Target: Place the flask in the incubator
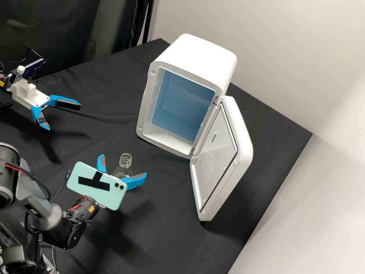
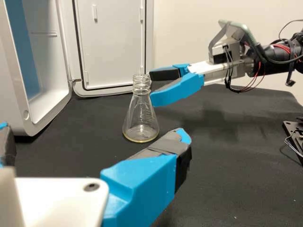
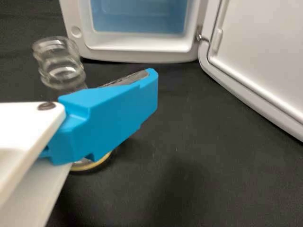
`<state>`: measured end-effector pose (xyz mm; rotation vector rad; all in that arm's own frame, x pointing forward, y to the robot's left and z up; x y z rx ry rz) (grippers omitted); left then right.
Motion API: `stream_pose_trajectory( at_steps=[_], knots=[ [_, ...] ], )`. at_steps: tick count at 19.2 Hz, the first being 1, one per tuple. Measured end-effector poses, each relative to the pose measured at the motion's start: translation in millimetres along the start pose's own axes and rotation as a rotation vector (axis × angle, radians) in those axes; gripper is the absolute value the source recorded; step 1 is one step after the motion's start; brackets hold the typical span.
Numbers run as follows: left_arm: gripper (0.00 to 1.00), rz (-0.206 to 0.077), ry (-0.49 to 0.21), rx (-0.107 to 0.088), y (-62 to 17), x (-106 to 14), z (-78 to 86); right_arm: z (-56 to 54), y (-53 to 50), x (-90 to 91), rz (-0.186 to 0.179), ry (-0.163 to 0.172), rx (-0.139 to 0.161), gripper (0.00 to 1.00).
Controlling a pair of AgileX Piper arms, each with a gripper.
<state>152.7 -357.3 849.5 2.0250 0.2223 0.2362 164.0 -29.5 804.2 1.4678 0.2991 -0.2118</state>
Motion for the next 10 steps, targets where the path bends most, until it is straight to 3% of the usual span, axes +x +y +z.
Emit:
stream_pose_trajectory(
  at_steps=[7,10],
  knots=[
    [1.0,0.017,0.005,0.003,3.0,-1.5,-0.1,14.2,-10.9,4.9,-0.065,-0.04,0.083,1.0],
    [1.0,0.013,-0.002,0.004,2.6,-1.5,0.5,17.0,-15.4,7.1,-0.09,-0.044,0.08,1.0]
  ],
)
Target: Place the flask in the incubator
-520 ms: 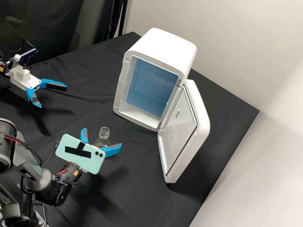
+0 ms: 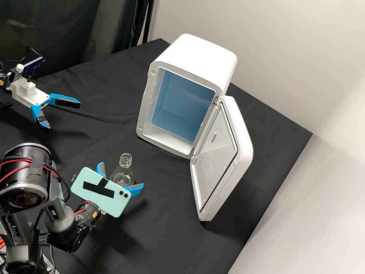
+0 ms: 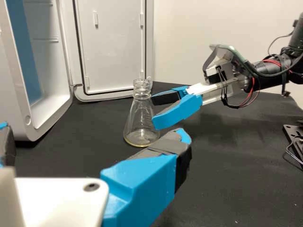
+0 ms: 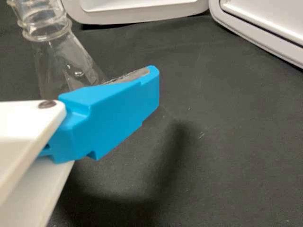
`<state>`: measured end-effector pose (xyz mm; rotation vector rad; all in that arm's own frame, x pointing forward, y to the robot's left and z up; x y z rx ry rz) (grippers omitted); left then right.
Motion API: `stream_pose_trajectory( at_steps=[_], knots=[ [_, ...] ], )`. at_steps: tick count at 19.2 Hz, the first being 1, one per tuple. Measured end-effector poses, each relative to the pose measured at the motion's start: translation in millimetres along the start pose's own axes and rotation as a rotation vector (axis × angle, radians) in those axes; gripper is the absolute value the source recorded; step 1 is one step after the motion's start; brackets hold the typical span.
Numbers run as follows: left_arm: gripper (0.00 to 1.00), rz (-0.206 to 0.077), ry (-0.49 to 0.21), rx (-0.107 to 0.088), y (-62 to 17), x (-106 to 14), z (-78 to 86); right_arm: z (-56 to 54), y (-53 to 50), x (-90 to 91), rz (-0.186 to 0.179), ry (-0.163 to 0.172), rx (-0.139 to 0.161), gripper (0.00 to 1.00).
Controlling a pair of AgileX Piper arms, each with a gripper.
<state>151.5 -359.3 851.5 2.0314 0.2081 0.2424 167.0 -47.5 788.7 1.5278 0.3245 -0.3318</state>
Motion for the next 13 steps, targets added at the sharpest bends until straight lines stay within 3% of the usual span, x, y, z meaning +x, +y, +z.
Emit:
stream_pose_trajectory(
  at_steps=[3,7,13],
  knots=[
    [1.0,-0.007,-0.013,-0.002,-0.7,0.0,1.2,-0.4,-1.6,1.3,-0.011,0.004,0.004,1.0],
    [1.0,-0.007,-0.011,-0.016,-0.5,-0.1,0.8,1.2,0.4,2.6,0.018,-0.019,0.015,1.0],
    [1.0,-0.007,-0.011,-0.015,-0.5,-0.1,0.8,7.7,-6.7,11.1,0.002,-0.066,0.035,1.0]
  ],
)
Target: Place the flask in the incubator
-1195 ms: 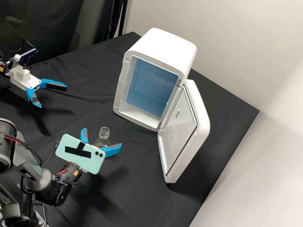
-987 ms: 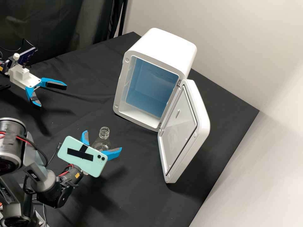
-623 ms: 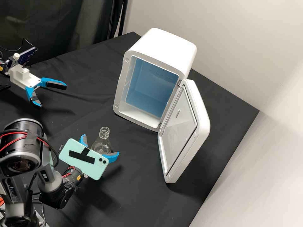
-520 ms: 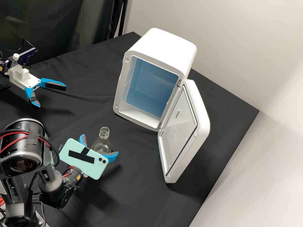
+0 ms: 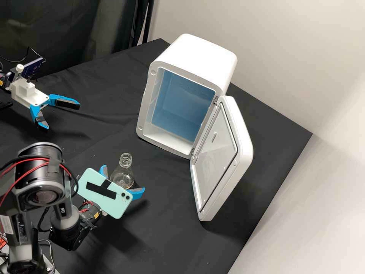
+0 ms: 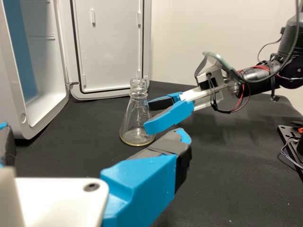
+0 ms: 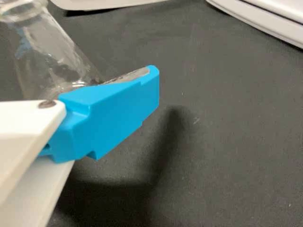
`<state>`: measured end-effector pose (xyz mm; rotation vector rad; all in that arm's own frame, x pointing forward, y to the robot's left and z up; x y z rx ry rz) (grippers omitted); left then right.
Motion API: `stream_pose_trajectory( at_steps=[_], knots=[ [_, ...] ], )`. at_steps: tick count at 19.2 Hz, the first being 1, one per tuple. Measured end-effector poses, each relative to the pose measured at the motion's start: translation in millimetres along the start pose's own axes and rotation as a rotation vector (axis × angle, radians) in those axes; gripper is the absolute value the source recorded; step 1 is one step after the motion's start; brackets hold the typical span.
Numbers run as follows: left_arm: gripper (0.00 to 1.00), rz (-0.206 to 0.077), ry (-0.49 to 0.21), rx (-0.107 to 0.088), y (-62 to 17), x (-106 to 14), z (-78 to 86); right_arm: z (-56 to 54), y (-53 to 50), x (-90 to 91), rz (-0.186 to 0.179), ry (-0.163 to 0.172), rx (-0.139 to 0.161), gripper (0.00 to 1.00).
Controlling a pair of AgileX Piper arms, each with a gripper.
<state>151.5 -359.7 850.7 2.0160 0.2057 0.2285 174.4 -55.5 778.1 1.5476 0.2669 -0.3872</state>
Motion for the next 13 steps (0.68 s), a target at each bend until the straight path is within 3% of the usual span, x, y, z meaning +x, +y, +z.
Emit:
stream_pose_trajectory(
  at_steps=[4,7,13],
  knots=[
    [1.0,0.0,0.0,0.0,0.0,0.0,0.0,0.1,2.4,13.1,0.02,-0.02,0.004,1.0],
    [1.0,0.001,0.005,0.0,0.2,-0.3,-0.9,-2.0,3.5,21.6,0.026,-0.017,-0.011,1.0],
    [1.0,0.001,0.004,0.001,0.2,-0.4,-0.9,-3.3,15.6,31.5,0.093,-0.025,-0.015,1.0]
  ],
)
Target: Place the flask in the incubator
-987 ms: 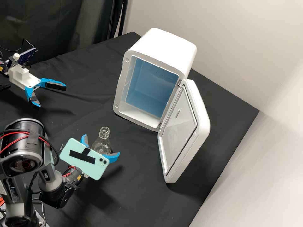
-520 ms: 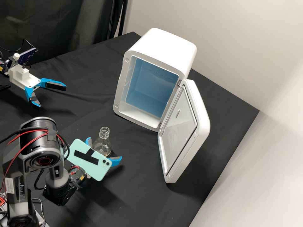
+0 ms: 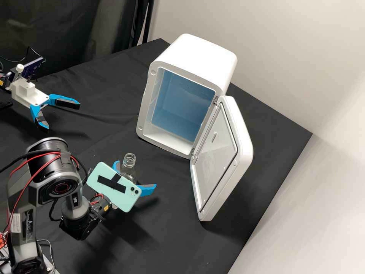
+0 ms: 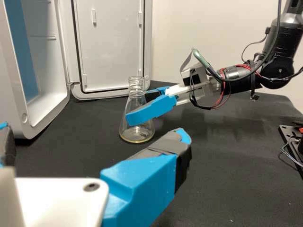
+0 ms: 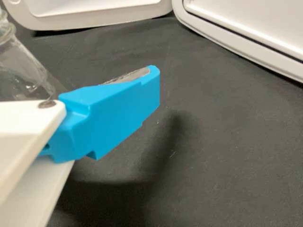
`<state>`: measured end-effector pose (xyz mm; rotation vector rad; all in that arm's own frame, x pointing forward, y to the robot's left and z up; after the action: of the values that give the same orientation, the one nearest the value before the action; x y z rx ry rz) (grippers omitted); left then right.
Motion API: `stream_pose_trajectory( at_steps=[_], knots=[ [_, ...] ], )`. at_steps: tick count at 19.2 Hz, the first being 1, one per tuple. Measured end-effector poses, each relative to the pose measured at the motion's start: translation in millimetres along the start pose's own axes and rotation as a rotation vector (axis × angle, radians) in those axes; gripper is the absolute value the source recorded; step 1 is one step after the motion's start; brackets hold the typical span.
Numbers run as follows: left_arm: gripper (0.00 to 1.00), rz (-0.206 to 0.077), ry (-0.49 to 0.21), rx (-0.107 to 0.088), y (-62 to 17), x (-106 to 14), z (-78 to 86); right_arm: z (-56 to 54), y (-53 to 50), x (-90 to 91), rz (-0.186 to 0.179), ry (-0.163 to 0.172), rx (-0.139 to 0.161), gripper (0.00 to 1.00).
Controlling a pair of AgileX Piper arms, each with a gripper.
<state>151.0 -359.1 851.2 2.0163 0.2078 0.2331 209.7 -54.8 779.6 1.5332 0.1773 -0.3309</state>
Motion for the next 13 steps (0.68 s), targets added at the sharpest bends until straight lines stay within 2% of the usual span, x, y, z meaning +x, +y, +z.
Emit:
stream_pose_trajectory(
  at_steps=[8,13],
  knots=[
    [1.0,0.0,0.0,0.0,0.0,0.0,-0.1,-7.3,3.1,1.8,0.027,0.017,-0.011,1.0],
    [1.0,0.0,0.0,0.0,0.0,0.0,-0.1,-8.9,2.2,2.2,0.023,0.023,-0.014,1.0]
  ],
)
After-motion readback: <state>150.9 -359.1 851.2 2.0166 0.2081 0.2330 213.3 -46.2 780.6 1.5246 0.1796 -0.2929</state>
